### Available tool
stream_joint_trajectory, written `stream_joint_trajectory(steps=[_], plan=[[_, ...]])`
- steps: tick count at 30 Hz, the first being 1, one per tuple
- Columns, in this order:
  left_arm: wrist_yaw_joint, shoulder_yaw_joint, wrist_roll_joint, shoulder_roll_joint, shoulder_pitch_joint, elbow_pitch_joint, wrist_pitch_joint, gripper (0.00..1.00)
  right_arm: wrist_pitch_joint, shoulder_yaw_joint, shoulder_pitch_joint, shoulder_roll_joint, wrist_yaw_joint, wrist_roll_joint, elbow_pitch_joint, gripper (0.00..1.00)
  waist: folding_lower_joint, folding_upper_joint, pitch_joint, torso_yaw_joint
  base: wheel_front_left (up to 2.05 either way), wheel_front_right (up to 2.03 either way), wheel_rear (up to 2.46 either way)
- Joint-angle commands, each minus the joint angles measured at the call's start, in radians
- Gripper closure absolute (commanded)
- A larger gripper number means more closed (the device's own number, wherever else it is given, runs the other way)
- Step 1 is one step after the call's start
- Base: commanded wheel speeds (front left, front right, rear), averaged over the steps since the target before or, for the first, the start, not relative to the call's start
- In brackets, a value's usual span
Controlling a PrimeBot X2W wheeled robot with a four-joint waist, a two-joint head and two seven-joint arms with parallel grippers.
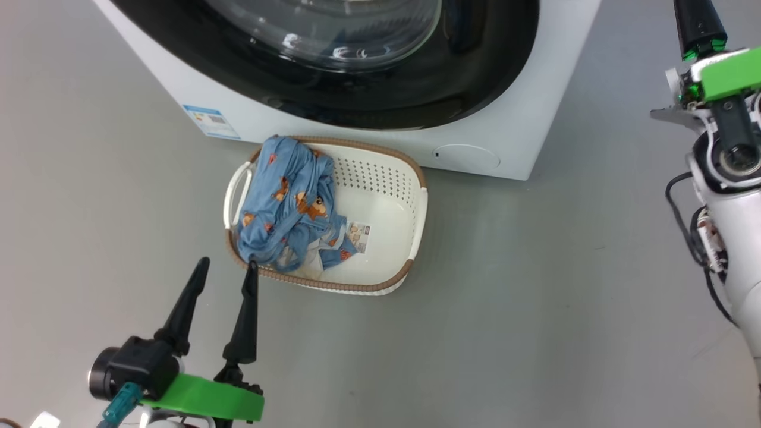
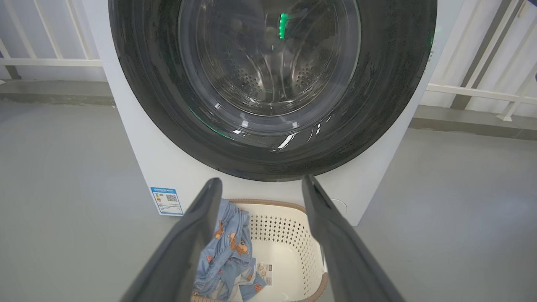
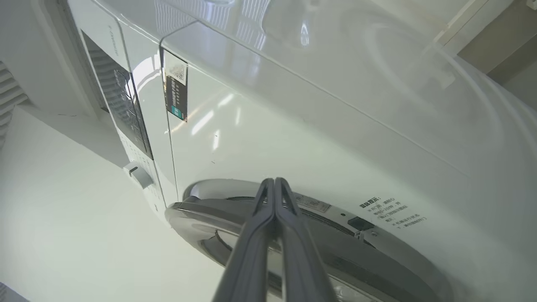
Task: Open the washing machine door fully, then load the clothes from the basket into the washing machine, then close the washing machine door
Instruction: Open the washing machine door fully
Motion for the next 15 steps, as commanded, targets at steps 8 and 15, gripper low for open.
stream_joint_trajectory(steps=[8,15], plan=[[-0.003,0.011,-0.021,0.005,-0.061,-0.023,-0.008,0.0,0.21,0.027,-0.091,-0.028,0.002,0.115,0.068,1.0,0.0,-0.0001,0.053,0.048,0.0,0.0,0.0],[-0.003,-0.006,-0.034,0.003,-0.077,-0.018,-0.008,0.0,0.379,0.019,-0.162,-0.013,0.002,0.186,0.147,1.0,0.0,-0.0001,0.086,0.065,0.0,0.0,0.0]])
